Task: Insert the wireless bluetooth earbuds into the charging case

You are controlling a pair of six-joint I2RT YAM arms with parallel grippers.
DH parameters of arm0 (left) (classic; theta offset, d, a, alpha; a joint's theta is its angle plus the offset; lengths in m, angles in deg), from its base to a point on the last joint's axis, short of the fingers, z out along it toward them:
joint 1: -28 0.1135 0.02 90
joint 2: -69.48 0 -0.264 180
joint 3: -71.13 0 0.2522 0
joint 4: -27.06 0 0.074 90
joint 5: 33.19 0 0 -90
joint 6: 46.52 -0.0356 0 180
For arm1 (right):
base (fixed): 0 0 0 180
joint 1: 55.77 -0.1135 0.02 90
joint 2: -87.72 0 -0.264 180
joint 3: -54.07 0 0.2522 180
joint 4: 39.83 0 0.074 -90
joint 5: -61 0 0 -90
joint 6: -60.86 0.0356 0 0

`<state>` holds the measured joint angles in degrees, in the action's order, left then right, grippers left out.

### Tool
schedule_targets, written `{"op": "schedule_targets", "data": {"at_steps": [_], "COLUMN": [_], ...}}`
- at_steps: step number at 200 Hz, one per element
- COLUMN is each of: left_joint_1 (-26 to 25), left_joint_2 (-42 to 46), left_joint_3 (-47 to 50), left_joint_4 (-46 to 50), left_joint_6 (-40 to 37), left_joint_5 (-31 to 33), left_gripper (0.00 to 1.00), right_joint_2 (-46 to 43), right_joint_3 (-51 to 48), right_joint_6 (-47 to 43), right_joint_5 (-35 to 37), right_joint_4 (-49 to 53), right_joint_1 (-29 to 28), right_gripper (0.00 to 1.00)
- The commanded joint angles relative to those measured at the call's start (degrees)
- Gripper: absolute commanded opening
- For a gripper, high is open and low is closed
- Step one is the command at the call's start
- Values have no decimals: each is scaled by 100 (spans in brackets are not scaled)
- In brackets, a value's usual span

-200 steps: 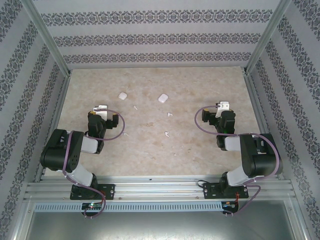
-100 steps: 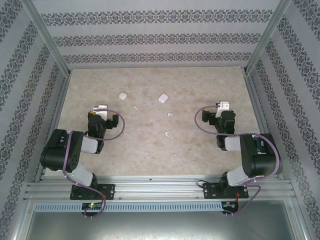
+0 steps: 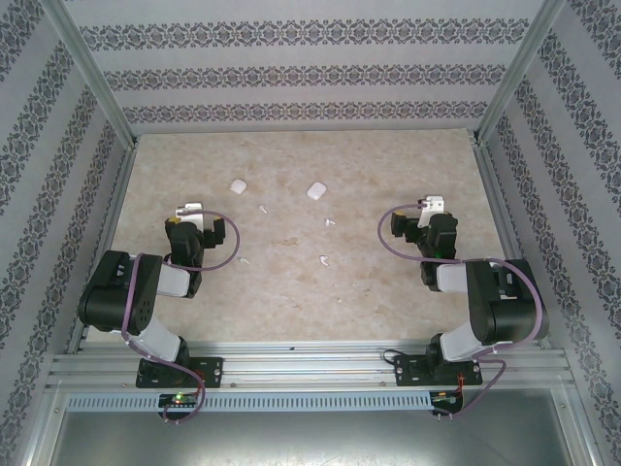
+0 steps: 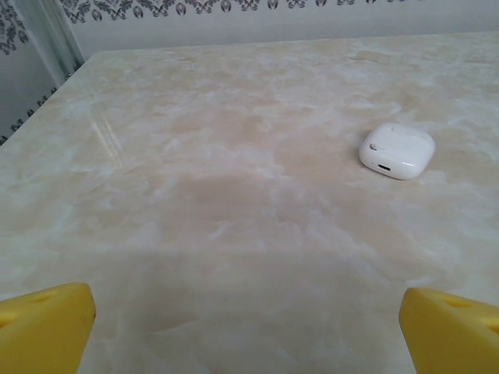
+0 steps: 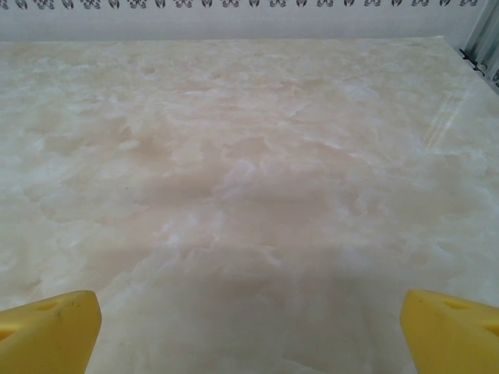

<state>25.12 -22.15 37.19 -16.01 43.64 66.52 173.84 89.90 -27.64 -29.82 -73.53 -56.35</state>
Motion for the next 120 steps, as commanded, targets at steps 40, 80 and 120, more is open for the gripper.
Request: {"op": "schedule_targets", "data": {"at_steps": [40,80,120], "left_joint_1": [86,85,-357], "left_joint_2": [693,1269,134], "left_joint_3": [-217,-1682,-3872], "left_joint_4": [841,3430,5525], "left_joint_6": [34,-58,397], "left_joint_5": [-91,-631,-1490], "left_gripper": [100,100,100], "right_joint_2": [-911,-488,432], "right_joint_3": [1573,3236,4281], "right_joint_6": [-13,1940,2634], "right_joint_5": [-156,-511,-1005], "right_joint_4": [2965,5071,6137], "right_joint_1": [-328,-360,-630], "right_gripper": [98,98,98]}}
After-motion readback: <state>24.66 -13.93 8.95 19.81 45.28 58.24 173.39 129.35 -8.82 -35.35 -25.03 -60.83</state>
